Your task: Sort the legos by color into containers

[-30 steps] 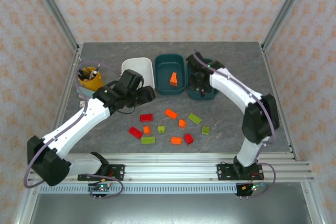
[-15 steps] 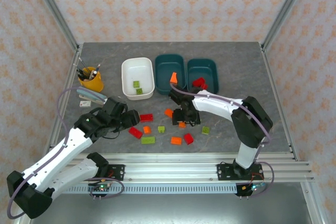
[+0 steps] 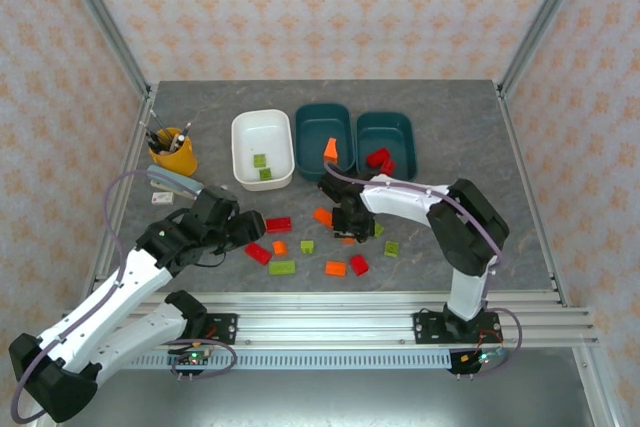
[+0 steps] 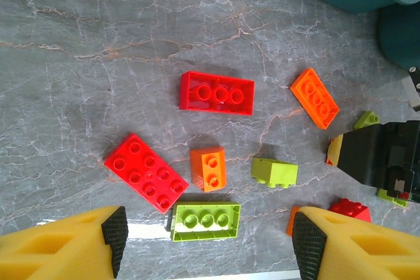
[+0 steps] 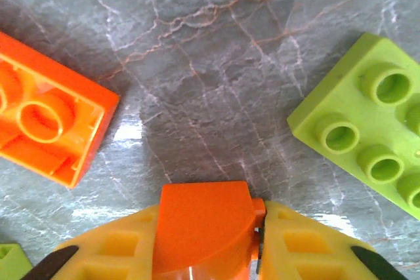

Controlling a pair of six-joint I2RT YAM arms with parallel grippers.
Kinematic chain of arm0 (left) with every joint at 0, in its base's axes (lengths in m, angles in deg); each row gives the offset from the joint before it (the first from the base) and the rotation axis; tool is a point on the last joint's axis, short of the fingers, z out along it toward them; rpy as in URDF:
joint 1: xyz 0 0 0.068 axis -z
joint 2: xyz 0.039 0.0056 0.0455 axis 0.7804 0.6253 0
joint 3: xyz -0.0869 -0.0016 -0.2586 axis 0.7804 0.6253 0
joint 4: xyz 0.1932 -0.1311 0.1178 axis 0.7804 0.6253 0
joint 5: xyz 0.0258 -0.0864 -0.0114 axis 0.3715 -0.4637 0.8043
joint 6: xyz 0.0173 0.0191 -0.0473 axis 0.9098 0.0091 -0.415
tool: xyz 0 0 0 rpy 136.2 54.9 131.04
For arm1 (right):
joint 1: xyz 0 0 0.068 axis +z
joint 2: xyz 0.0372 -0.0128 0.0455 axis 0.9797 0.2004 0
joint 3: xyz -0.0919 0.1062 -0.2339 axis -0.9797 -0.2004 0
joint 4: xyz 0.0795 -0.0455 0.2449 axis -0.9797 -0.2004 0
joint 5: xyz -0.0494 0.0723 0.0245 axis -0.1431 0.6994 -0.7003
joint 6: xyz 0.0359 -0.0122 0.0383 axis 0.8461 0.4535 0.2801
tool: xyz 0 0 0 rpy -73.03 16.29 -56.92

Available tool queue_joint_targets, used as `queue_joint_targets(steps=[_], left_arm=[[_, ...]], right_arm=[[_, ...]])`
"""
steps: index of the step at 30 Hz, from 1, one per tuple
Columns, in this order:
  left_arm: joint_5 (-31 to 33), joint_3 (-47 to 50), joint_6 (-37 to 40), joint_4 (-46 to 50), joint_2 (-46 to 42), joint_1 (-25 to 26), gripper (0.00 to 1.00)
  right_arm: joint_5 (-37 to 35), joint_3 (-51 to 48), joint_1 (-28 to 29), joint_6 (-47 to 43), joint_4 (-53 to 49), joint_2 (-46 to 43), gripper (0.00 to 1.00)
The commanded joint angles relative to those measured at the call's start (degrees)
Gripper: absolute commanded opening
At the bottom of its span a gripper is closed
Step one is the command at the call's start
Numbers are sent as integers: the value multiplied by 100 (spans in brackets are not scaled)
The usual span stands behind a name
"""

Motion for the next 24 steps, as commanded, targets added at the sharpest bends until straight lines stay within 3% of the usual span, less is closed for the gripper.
queue_joint_targets(steps=[1, 5, 8, 13, 18, 24], left_arm=[[77, -27, -86, -9, -65, 42, 70], [260, -496, -78, -123, 139, 41, 71], [381, -987, -9, -220, 550, 47, 71], [596, -1860, 40, -149, 1445, -77, 72], [202, -2442, -56, -182, 2241, -587, 72], [49, -2753, -38, -269, 2665, -896, 72]], right_arm=[[-366, 82, 25, -37, -33, -176, 28], [-961, 782, -49, -416, -465, -500, 26], [-924, 1410, -281, -676, -391, -375, 26], [-376, 2831, -770, -1165, -325, 582, 24], [129, 4469, -1035, -1409, -689, 1909, 24], [539, 5607, -1245, -1348, -1060, 3006, 28]])
